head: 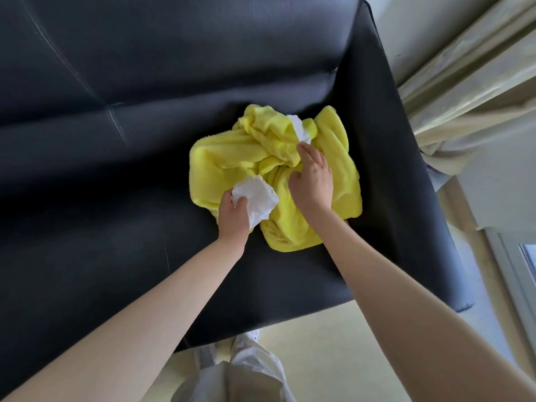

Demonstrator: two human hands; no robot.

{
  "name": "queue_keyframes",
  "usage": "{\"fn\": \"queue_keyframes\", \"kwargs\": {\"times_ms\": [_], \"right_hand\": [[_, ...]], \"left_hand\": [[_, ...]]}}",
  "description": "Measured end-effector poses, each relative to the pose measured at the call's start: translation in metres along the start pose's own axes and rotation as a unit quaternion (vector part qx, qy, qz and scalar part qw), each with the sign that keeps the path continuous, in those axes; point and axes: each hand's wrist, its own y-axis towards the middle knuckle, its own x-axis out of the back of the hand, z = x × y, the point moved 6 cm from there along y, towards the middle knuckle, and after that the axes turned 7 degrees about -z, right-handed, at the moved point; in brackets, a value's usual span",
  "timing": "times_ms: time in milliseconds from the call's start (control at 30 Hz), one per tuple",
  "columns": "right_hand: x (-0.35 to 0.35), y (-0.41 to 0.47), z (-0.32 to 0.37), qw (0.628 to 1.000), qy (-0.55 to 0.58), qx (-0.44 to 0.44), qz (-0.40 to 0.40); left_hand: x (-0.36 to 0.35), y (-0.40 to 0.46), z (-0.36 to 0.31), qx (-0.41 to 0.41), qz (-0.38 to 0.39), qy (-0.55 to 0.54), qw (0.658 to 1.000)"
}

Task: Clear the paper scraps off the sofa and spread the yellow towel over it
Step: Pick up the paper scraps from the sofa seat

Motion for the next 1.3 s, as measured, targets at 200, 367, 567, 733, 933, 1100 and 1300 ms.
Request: {"fn": "queue_keyframes", "kwargs": {"times_ms": [200, 367, 567, 733, 933, 1100, 1300], "right_hand": [[0.003, -0.091, 0.014, 0.989, -0.014, 0.138, -0.044], [0.01, -0.166, 0.019, 0.976, -0.036, 0.212, -0.019], [0.027, -0.196, 0.014, 0.989, 0.028, 0.148, 0.002], [0.03, -0.214, -0.02, 0.997, 0.074, 0.027, 0.007], [0.017, -0.246, -0.114, 0.887, 0.294, -0.356, 0.024], [0.017, -0.267, -0.191, 0.693, 0.467, -0.536, 0.119], [0.05, -0.277, -0.266, 0.695, 0.471, -0.523, 0.146]], "left_hand": [[0.005, -0.012, 0.021, 0.042, -0.005, -0.021, 0.999], [0.013, -0.036, 0.033, 0.081, 0.083, -0.103, 0.988], [0.022, -0.064, 0.043, 0.043, 0.135, -0.006, 0.99], [0.007, -0.087, 0.074, 0.048, 0.148, 0.031, 0.987], [-0.029, -0.118, 0.13, 0.067, 0.152, 0.1, 0.981], [-0.09, -0.153, 0.164, 0.056, 0.178, 0.171, 0.967], [-0.154, -0.18, 0.2, 0.066, 0.206, 0.283, 0.934]]}}
